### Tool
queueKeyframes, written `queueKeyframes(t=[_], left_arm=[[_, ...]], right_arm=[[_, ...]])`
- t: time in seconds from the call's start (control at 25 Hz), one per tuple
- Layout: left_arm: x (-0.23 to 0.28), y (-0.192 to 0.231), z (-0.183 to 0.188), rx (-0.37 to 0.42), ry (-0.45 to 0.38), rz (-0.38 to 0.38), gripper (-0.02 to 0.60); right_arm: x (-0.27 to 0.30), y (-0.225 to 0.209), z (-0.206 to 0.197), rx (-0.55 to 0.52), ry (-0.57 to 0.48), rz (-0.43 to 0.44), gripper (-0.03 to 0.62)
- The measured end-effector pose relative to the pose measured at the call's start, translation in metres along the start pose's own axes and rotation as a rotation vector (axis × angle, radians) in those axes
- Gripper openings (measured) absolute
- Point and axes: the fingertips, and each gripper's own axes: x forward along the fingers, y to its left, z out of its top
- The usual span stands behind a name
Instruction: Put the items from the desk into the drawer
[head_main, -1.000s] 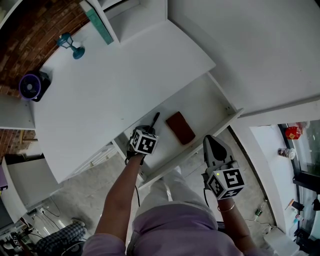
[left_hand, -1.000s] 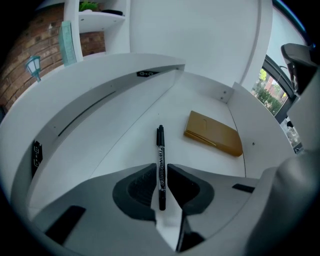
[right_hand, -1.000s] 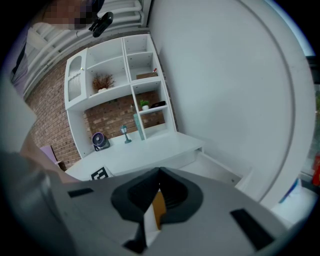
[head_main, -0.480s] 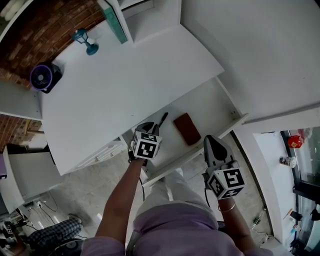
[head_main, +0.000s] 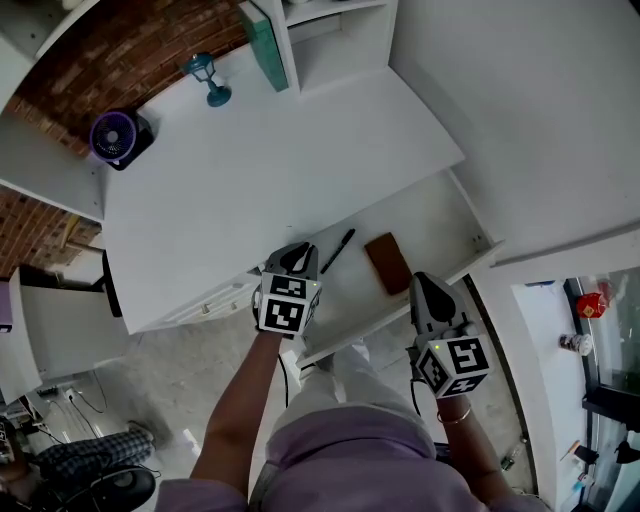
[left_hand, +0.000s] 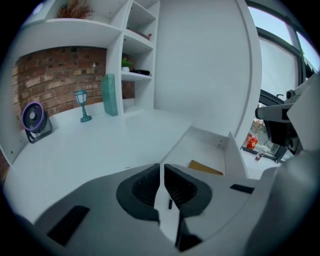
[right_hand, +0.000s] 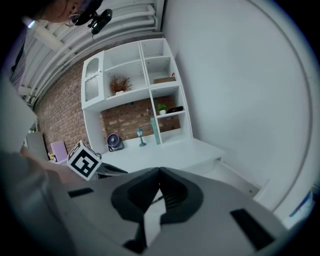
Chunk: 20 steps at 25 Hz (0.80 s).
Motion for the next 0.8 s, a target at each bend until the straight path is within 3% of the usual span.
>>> queueKeyframes(t=[0.8], left_arm=[[-0.126,0.051,0.007,-0.131,-0.218,0.132,0.000]], right_arm=[[0.007,0.085,0.016,-0.088,-0.028,0.138,0.003]])
